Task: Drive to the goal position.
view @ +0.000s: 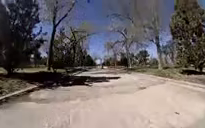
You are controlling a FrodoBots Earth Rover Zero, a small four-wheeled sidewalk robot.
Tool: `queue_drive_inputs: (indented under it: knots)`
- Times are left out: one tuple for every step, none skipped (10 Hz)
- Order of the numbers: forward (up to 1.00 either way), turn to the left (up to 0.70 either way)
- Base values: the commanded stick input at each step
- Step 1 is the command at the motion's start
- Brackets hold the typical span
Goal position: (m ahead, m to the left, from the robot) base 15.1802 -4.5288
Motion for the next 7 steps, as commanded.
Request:
queue_drive_inputs:
  knots:
    - [0.85, 0.0]
    - [0.85, 0.0]
    - [0.85, 0.0]
    - [0.85, 0.0]
    - [0.85, 0.0]
    - [0.85, 0.0]
    - [0.85, 0.0]
